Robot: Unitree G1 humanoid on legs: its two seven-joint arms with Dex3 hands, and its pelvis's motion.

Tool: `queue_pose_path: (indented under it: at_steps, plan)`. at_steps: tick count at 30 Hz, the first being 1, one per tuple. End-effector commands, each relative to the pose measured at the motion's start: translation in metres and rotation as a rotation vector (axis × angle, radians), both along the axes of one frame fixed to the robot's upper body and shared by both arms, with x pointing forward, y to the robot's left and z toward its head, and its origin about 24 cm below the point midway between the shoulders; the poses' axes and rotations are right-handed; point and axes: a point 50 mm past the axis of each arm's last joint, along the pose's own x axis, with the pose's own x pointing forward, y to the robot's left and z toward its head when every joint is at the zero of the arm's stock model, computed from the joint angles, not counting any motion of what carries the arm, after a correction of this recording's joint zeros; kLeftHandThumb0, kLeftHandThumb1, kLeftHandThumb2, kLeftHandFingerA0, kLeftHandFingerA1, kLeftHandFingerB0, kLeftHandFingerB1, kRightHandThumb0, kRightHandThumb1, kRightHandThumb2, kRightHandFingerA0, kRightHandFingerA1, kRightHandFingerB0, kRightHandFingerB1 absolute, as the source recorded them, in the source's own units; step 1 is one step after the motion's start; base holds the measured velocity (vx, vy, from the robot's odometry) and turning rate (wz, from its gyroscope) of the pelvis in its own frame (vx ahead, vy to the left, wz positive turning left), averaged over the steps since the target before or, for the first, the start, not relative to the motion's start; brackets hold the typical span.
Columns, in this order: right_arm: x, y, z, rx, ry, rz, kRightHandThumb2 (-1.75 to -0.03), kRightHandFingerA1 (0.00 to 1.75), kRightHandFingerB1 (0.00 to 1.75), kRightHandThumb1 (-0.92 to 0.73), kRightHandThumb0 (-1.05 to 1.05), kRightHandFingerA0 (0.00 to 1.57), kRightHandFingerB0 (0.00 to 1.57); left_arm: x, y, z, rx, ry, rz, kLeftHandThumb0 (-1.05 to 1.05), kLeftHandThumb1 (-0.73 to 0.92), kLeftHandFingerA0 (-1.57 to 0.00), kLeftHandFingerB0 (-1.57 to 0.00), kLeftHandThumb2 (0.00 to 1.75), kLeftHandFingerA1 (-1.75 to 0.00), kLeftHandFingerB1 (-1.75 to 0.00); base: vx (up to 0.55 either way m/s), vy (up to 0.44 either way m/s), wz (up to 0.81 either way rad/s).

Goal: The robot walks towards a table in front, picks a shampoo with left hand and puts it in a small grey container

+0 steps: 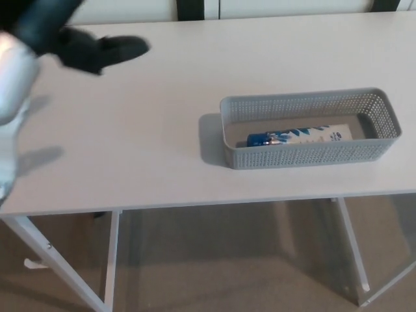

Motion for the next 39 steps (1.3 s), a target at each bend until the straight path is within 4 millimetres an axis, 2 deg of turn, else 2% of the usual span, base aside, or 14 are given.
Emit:
queue_pose_path:
  at_steps: [1, 3, 4, 10, 19, 21, 22, 27, 30, 31, 34, 35, 37, 39]
  plan:
    - [-0.045, -0.027, 0.000, -0.062, 0.111, -0.085, -0.59, 0.48, 0.41, -0.65, -0.32, 0.71, 0.56, -0.189, 0.041, -0.029, -0.265, 0.261, -0.424, -0.56, 0.41, -0.44, -0.32, 0.79, -0.53, -0.45, 0.00, 0.000, 0.00]
    - [-0.048, -0.025, -0.002, -0.059, 0.115, -0.090, -0.59, 0.49, 0.42, -0.66, -0.33, 0.72, 0.56, -0.205, 0.044, -0.048, -0.307, 0.367, -0.426, -0.53, 0.38, -0.41, -0.35, 0.76, -0.51, -0.46, 0.00, 0.000, 0.00]
    - [-0.052, -0.025, -0.003, -0.060, 0.130, -0.093, -0.59, 0.50, 0.42, -0.66, -0.34, 0.73, 0.56, -0.222, 0.050, -0.071, -0.364, 0.502, -0.412, -0.48, 0.48, -0.48, -0.47, 0.55, -0.37, -0.35, 0.00, 0.000, 0.00]
    - [-0.060, -0.029, -0.002, -0.062, 0.138, -0.117, -0.59, 0.50, 0.42, -0.65, -0.32, 0.73, 0.55, -0.272, 0.067, -0.136, -0.420, 0.886, -0.309, -0.56, 0.53, -0.60, -0.51, 0.57, -0.42, -0.37, 0.00, 0.000, 0.00]
    - [-0.076, -0.026, -0.006, -0.045, 0.169, -0.150, -0.59, 0.49, 0.41, -0.66, -0.33, 0.76, 0.56, -0.336, 0.083, -0.225, 0.165, 1.130, 0.041, -0.56, 0.57, -0.71, -0.50, 0.62, -0.49, -0.39, 0.00, 0.000, 0.00]
    - [-0.083, -0.026, -0.006, -0.052, 0.185, -0.134, -0.59, 0.49, 0.41, -0.67, -0.34, 0.77, 0.56, -0.344, 0.096, -0.244, 0.262, 1.197, 0.105, -0.57, 0.54, -0.64, -0.48, 0.83, -0.57, -0.50, 0.00, 0.000, 0.00]
    - [-0.084, -0.026, -0.006, -0.059, 0.194, -0.130, -0.58, 0.47, 0.41, -0.65, -0.33, 0.74, 0.56, -0.345, 0.108, -0.261, 0.327, 1.240, 0.177, -0.49, 0.63, -0.75, -0.61, 0.59, -0.46, -0.40, 0.00, 0.000, 0.00]
    - [-0.077, -0.025, -0.007, -0.052, 0.181, -0.136, -0.59, 0.49, 0.41, -0.65, -0.34, 0.76, 0.56, -0.336, 0.125, -0.280, 0.388, 1.328, 0.259, -0.42, 0.62, -0.79, -0.59, 0.60, -0.52, -0.40, 0.00, 0.000, 0.00]
    - [-0.066, -0.022, -0.006, -0.049, 0.150, -0.125, -0.59, 0.49, 0.41, -0.66, -0.34, 0.74, 0.55, -0.303, 0.143, -0.299, 0.375, 1.438, 0.301, -0.40, 0.65, -0.66, -0.44, 0.59, -0.45, -0.36, 0.00, 0.000, 0.00]
    - [-0.064, -0.022, -0.006, -0.046, 0.149, -0.128, -0.59, 0.49, 0.41, -0.66, -0.34, 0.74, 0.55, -0.292, 0.146, -0.304, 0.363, 1.429, 0.335, -0.47, 0.54, -0.62, -0.34, 0.81, -0.59, -0.47, 0.00, 0.000, 0.00]
    - [-0.060, -0.021, -0.007, -0.059, 0.151, -0.101, -0.60, 0.48, 0.41, -0.69, -0.33, 0.75, 0.55, -0.269, 0.152, -0.316, 0.317, 1.397, 0.423, -0.48, 0.56, -0.52, -0.26, 0.83, -0.56, -0.46, 0.00, 0.000, 0.00]
    - [-0.066, -0.022, -0.006, -0.062, 0.163, -0.091, -0.60, 0.48, 0.41, -0.68, -0.33, 0.73, 0.55, -0.267, 0.154, -0.330, 0.306, 1.380, 0.514, -0.43, 0.73, -0.54, -0.32, 0.61, -0.42, -0.34, 0.00, 0.000, 0.00]
    - [-0.068, -0.023, -0.006, -0.065, 0.170, -0.087, -0.59, 0.49, 0.41, -0.67, -0.33, 0.74, 0.56, -0.268, 0.157, -0.345, 0.203, 1.372, 0.645, -0.42, 0.70, -0.56, -0.35, 0.60, -0.45, -0.35, 0.00, 0.000, 0.00]
    - [-0.070, -0.023, -0.006, -0.060, 0.169, -0.075, -0.60, 0.50, 0.42, -0.68, -0.33, 0.74, 0.56, -0.279, 0.161, -0.354, 0.087, 1.406, 0.817, -0.45, 0.74, -0.68, -0.65, 0.62, -0.47, -0.46, 0.00, 0.000, 0.00]
